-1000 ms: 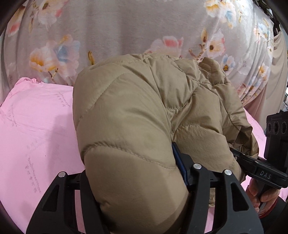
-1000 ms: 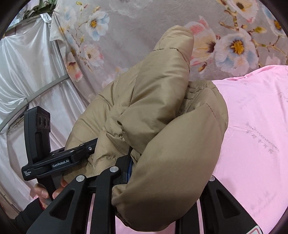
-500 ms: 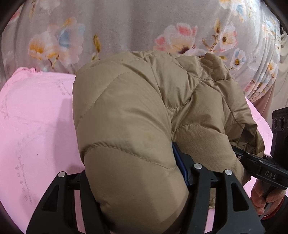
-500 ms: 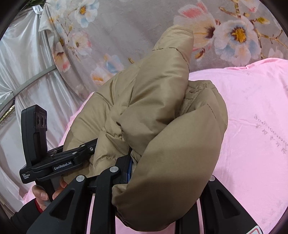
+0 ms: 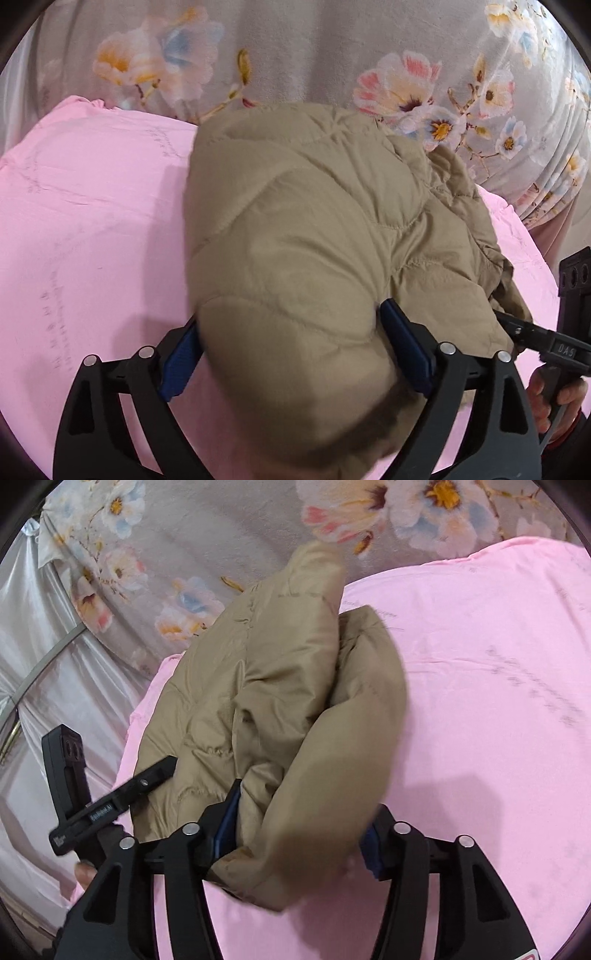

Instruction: Fold large clothes

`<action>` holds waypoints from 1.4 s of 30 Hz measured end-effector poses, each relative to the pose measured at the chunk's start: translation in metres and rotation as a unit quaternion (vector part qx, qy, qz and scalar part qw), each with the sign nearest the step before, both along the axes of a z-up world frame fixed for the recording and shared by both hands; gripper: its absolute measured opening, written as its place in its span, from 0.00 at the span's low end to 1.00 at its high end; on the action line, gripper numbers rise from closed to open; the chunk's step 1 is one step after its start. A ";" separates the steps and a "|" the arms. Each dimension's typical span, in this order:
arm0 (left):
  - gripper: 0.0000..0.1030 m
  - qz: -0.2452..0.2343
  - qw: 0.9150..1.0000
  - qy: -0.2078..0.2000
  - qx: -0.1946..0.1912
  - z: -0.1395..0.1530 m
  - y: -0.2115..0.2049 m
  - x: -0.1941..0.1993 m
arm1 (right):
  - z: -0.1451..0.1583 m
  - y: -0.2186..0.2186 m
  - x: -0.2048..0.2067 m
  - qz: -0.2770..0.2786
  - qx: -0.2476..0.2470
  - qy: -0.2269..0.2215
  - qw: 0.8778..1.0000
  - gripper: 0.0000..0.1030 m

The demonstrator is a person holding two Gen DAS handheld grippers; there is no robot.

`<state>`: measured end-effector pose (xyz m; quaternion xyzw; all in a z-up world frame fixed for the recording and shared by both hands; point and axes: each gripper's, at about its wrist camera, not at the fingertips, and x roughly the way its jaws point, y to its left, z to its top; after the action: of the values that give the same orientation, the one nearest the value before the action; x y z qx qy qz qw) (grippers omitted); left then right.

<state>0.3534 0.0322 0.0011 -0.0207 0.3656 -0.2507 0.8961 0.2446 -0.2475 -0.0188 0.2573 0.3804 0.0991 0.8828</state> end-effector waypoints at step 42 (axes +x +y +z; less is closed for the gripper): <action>0.73 0.149 0.975 -0.109 0.125 -0.005 -0.074 0.090 | -0.018 0.042 0.143 -0.058 -0.129 -0.020 0.990 0.00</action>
<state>0.4429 -0.0417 -0.0043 0.0650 0.2872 -0.0674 0.9533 0.3876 -0.2051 -0.0373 0.1609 0.3572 0.0031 0.9201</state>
